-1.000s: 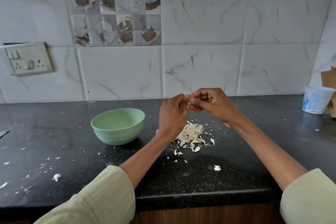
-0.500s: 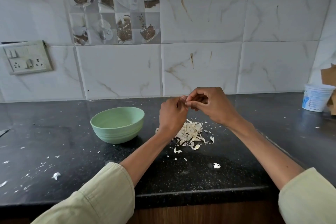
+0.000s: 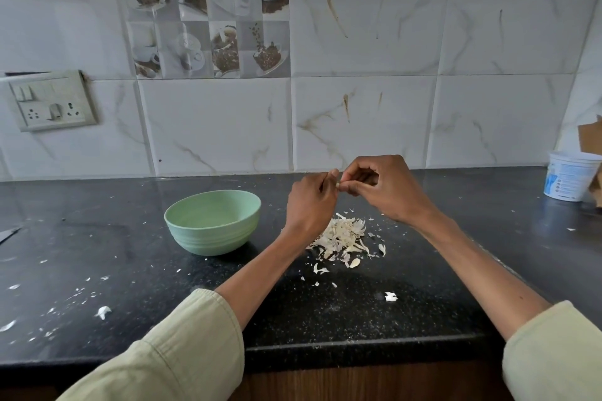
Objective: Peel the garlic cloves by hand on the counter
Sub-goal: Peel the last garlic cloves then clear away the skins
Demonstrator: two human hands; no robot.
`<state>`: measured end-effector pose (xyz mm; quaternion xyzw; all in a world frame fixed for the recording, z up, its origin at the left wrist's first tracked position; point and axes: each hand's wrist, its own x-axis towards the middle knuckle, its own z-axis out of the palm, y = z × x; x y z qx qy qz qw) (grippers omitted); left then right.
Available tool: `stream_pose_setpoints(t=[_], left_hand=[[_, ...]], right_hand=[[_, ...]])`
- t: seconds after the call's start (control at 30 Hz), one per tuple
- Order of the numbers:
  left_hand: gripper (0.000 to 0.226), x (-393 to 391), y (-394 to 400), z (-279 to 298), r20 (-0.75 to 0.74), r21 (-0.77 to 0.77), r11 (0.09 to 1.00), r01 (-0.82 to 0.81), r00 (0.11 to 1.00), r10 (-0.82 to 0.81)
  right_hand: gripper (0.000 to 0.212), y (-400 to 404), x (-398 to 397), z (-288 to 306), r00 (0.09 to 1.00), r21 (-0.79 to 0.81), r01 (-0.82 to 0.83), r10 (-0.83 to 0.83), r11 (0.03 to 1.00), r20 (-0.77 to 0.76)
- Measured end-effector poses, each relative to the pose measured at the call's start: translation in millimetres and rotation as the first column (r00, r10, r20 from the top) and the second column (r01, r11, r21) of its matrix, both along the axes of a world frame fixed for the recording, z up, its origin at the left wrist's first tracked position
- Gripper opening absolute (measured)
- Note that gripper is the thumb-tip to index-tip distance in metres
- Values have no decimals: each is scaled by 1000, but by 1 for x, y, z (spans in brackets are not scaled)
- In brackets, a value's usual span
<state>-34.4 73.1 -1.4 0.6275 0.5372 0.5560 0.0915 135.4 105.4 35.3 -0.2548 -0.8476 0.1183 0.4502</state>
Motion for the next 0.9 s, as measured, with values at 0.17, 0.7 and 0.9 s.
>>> stream_pose_setpoints(t=[0.17, 0.7, 0.9], left_hand=[[53, -1, 3, -1, 80, -33, 998, 44, 996, -41], [48, 0, 2, -1, 98, -36, 995, 95, 991, -91], [43, 5, -3, 5, 342, -84, 978, 189, 928, -149]], right_hand=[[9, 0, -3, -3, 1000, 49, -1, 0, 999, 15], [16, 3, -7, -4, 997, 114, -4, -4, 993, 78], [18, 9, -1, -5, 983, 193, 81, -110, 978, 149]])
